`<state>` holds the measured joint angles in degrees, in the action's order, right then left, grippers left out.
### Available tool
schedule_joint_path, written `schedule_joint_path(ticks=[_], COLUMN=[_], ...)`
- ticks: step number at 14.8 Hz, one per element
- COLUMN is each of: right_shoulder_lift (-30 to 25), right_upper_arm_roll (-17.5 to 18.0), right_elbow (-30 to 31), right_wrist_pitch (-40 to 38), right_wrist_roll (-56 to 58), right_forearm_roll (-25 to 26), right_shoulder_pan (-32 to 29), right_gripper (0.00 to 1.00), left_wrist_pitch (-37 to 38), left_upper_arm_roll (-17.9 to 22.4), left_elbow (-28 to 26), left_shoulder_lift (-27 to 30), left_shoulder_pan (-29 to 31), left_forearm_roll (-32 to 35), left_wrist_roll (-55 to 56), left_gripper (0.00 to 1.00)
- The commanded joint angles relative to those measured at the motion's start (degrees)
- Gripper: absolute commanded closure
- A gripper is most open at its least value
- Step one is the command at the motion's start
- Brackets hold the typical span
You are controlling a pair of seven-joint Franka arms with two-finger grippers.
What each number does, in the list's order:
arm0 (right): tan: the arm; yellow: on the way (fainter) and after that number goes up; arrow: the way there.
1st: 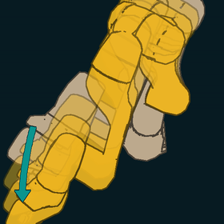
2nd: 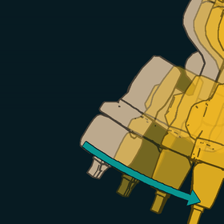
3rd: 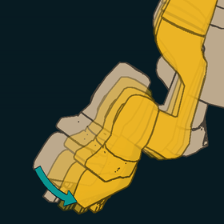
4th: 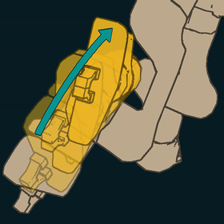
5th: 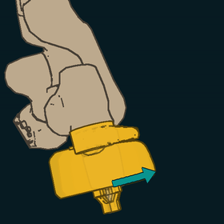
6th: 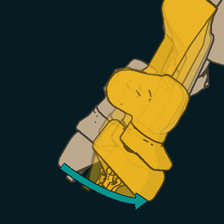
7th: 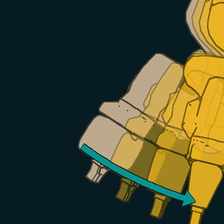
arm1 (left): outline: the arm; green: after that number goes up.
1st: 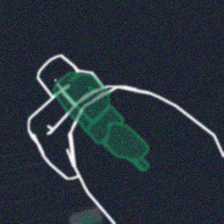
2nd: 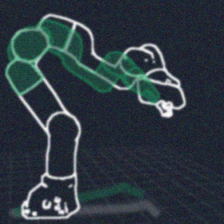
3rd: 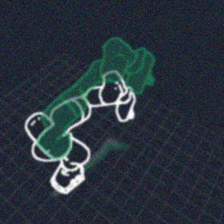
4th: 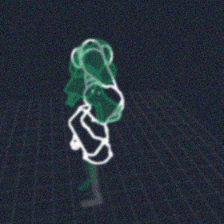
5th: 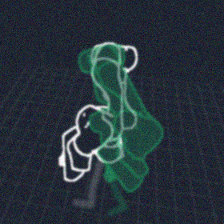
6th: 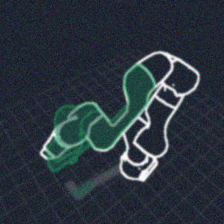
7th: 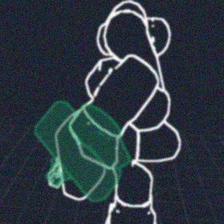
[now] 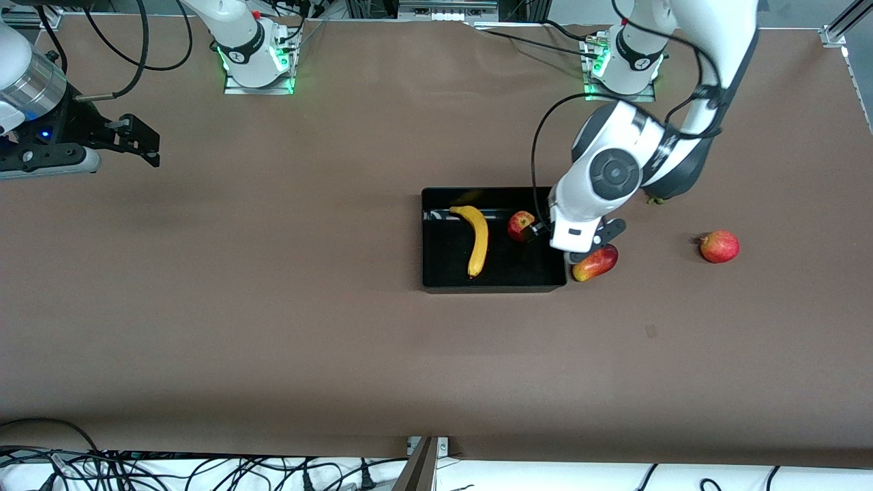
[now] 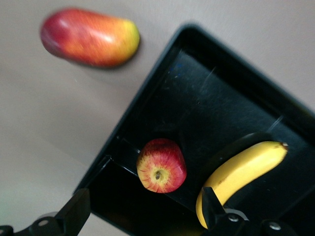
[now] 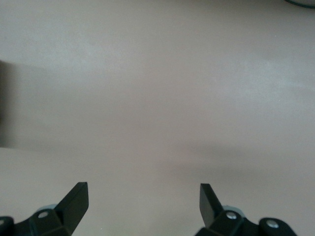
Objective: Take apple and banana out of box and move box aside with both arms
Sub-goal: 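Close the left gripper around the red apple in the tray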
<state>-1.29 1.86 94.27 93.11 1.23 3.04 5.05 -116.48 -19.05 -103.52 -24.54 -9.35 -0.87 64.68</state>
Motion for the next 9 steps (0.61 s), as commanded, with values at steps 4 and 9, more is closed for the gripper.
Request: schedule_joint_path(ticks=[4, 9], right_shoulder_lift=[0.4, 0.4], right_upper_arm_roll=[0.7, 0.7], right_elbow=[-1.1, -1.1], right_wrist_pitch=[-0.4, -0.4], right_wrist_roll=[0.3, 0.3], right_forearm_roll=[0.8, 0.8], right_shoulder_pan=[-0.7, -0.7], right_gripper=[0.00, 0.00], left_wrist_pitch=[-4.5, -9.8], left_upper_arm_roll=[-0.2, -0.2], left_elbow=[0.3, -3.5], left_shoulder_lift=[-5.7, -7.8], left_shoulder_pan=[-1.4, -1.4], left_forearm_roll=[0.2, 0.9], left_wrist_roll=[1.2, 0.3], left_gripper=[0.00, 0.00])
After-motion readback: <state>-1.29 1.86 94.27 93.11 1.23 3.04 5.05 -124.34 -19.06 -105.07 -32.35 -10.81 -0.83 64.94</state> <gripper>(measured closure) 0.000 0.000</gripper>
